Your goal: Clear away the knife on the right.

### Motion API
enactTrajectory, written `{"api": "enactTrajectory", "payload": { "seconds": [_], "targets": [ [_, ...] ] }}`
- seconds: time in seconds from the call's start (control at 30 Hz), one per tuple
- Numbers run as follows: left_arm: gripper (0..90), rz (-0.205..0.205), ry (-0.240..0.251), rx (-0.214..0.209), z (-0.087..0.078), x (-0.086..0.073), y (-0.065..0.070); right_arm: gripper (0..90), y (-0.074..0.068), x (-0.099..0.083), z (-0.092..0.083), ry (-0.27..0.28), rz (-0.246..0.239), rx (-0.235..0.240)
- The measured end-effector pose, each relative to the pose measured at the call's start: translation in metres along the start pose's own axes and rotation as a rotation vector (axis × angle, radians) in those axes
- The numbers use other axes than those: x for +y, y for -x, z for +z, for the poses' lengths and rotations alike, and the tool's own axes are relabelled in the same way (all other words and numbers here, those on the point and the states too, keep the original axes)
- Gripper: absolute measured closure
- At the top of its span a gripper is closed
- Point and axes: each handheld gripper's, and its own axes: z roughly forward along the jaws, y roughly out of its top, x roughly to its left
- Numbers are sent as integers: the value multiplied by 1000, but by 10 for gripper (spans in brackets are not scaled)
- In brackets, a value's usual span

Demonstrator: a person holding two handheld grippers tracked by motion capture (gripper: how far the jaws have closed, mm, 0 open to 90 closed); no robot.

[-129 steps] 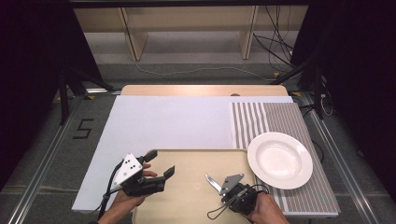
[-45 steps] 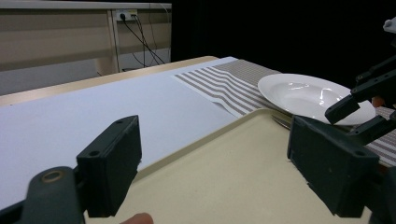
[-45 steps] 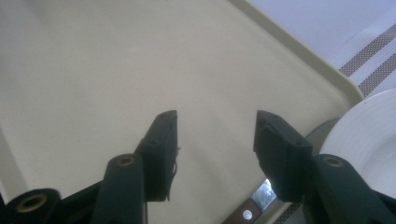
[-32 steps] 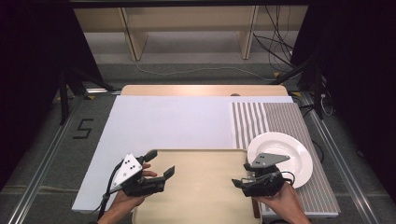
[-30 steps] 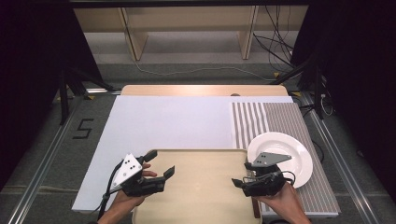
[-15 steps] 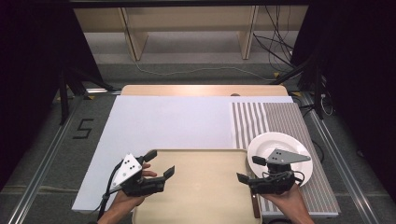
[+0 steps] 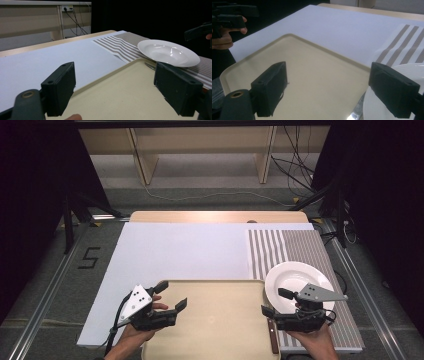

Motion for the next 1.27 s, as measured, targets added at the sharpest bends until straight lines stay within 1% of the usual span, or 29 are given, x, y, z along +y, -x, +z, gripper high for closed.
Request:
{"api": "enactTrajectory", "payload": {
  "seconds": [0.27,0.43,0.57,1.27],
  "targets": [
    [174,0,-1,0,0,0,0,162,3,-4,-11,31,17,-23],
    [174,0,0,0,0,0,0,161,3,-5,-16,49,9,-36],
    [174,3,-1,0,0,0,0,161,3,-4,-18,64,13,-40],
    [174,0,-2,0,0,-1,0,160,2,-3,-15,53,-9,-46]
  ]
}}
